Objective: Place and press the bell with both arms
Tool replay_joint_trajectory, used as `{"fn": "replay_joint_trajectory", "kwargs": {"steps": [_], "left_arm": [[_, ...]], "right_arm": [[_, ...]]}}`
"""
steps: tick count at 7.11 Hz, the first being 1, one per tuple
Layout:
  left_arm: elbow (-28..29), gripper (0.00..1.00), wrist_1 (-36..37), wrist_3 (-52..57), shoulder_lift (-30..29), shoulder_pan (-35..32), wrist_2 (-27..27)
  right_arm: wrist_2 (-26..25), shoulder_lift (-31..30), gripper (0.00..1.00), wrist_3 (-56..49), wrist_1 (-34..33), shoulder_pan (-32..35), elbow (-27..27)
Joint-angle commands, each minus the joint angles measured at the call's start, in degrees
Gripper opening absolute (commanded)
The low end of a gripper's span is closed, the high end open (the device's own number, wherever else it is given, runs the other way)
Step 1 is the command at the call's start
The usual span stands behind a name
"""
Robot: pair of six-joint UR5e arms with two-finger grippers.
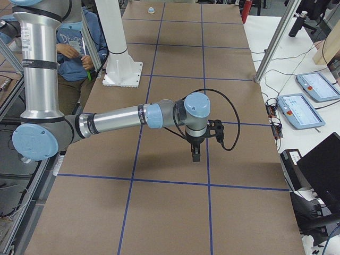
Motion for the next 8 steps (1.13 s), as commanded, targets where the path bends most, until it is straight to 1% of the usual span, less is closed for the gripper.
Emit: {"fn": "replay_joint_trajectory", "kwargs": {"steps": [1, 3, 8], "left_arm": [[-1.33, 1.0, 0.21, 0.0, 0.43, -0.13, -0.04], [-1.51, 1.0, 0.12, 0.0, 0.0, -0.05, -0.12], [-1.07, 1.0, -0.76, 0.09, 0.35, 0.13, -0.04]], "right_arm": [[-0.21, 0.74, 1.0, -0.05, -2.3, 0.15, 0.42], [-0.21, 0.04, 1.0, -0.05, -2.21, 0.67, 1.55], [0.66, -1.19, 1.0, -0.05, -1.86, 0.59, 2.44]]}}
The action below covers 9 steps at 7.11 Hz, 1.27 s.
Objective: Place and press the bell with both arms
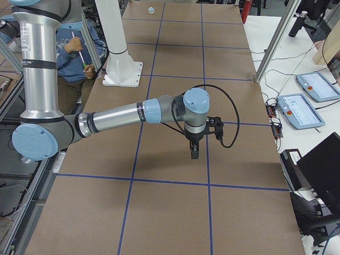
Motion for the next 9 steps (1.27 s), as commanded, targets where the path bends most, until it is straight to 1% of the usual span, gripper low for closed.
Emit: {"fn": "replay_joint_trajectory", "kwargs": {"steps": [1, 5, 6, 7, 8, 9], "left_arm": [[-0.52, 1.0, -0.18, 0.0, 0.11, 0.04, -0.07], [-0.53, 1.0, -0.27, 0.0, 0.11, 0.12, -0.16], [-0.53, 1.0, -0.18, 0.18, -0.06, 0.56, -0.16], [-0.27, 1.0, 0.43, 0.18, 0.02, 1.52, -1.82], [0.35, 1.0, 0.61, -0.08, 0.28, 1.53, -4.7], [0.79, 1.0, -1.39, 0.35, 3.77, 1.62, -4.21]], "right_arm": [[0.31, -0.31, 1.0, 0.0, 0.04, -0.01, 0.86], [0.31, -0.84, 1.0, -0.88, 0.05, -0.18, 0.78], [1.01, -0.93, 1.0, -0.88, 0.04, -0.27, 0.69], [1.54, -1.1, 1.0, -0.79, 0.04, -0.53, 0.69], [2.24, -1.19, 1.0, -0.7, 0.13, -1.49, 0.69], [3.55, -1.19, 1.0, -0.7, 0.39, -2.54, 0.86]]}}
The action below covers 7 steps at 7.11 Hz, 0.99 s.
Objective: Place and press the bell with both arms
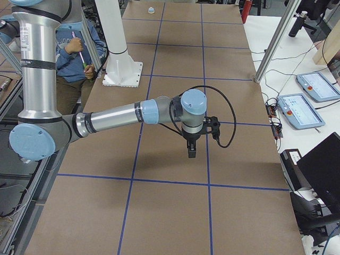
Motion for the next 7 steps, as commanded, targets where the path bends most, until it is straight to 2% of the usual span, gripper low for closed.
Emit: {"fn": "replay_joint_trajectory", "kwargs": {"steps": [1, 3, 5, 6, 7], "left_arm": [[3.01, 1.0, -4.61, 0.08, 3.61, 0.19, -0.53], [12.65, 0.99, -11.98, 0.6, 4.05, 1.49, -0.44], [21.87, 1.0, -18.41, 0.78, 7.3, 1.59, -0.78], [23.67, 1.0, -19.14, 2.0, 9.75, 1.68, -0.7], [24.9, 1.0, -18.97, 9.93, 12.64, 1.68, -0.44]], "right_arm": [[1.82, -0.15, 1.0, 0.74, 2.85, -2.68, 0.14], [1.82, -0.23, 1.0, 0.83, 3.4, -4.27, -0.21], [1.82, -0.15, 1.0, 1.96, 3.66, -6.55, -0.03], [1.73, 0.2, 1.0, 5.89, 3.84, -8.91, 0.23], [1.65, 0.55, 1.0, 9.41, 3.84, -11.02, 1.27]]}}
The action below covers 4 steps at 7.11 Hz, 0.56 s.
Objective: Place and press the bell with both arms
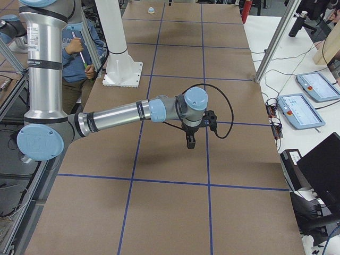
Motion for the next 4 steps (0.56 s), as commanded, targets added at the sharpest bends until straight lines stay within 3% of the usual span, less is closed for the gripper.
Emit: {"fn": "replay_joint_trajectory", "kwargs": {"steps": [1, 4], "left_arm": [[3.33, 1.0, -0.53, 10.64, 4.55, 0.05, 0.11], [7.11, 1.0, -0.53, 15.16, 6.67, 0.66, 0.03]], "right_arm": [[-0.01, 0.41, 1.0, 5.02, 0.1, -3.01, 1.19], [-0.01, 0.32, 1.0, 5.03, 0.01, -4.06, 2.25]]}}
